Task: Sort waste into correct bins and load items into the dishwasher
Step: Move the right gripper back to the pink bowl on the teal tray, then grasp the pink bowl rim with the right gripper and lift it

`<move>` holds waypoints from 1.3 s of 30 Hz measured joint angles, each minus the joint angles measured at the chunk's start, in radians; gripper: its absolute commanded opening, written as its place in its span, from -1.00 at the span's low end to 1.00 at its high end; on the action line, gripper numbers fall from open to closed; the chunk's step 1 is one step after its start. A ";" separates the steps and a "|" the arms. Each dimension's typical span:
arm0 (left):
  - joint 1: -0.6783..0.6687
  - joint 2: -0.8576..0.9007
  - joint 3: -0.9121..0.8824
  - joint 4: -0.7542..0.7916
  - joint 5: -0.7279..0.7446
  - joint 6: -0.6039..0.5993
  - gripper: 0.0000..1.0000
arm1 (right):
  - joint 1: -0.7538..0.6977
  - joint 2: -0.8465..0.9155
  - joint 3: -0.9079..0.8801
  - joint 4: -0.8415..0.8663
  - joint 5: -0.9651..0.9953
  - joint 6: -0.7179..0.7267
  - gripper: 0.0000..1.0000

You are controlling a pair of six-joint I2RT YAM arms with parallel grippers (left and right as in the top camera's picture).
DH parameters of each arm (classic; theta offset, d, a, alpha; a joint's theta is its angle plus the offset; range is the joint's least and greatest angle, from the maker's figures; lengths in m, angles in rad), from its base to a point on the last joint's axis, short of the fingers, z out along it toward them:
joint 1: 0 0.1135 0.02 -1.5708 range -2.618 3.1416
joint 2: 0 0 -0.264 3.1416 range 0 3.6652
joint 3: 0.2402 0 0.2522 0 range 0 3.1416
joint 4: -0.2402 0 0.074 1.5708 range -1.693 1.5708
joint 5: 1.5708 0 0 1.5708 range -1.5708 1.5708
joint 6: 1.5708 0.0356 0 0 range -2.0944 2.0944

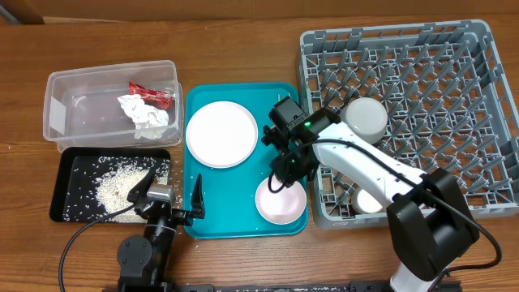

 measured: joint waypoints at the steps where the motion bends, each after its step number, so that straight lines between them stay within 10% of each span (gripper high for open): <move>1: 0.000 0.000 0.000 0.000 0.000 0.000 1.00 | 0.001 0.000 -0.009 0.005 -0.006 -0.010 -0.15; 9: 0.000 0.000 0.000 0.000 0.000 0.000 1.00 | 0.000 0.000 -0.043 0.074 -0.006 -0.040 -0.92; 23: 0.000 0.000 0.000 0.000 0.000 0.000 1.00 | -0.006 -0.006 0.312 -0.153 0.207 0.097 -0.92; 39: 0.000 0.000 0.000 0.000 0.000 0.000 1.00 | -0.308 -0.096 0.452 -0.467 1.147 0.801 -0.92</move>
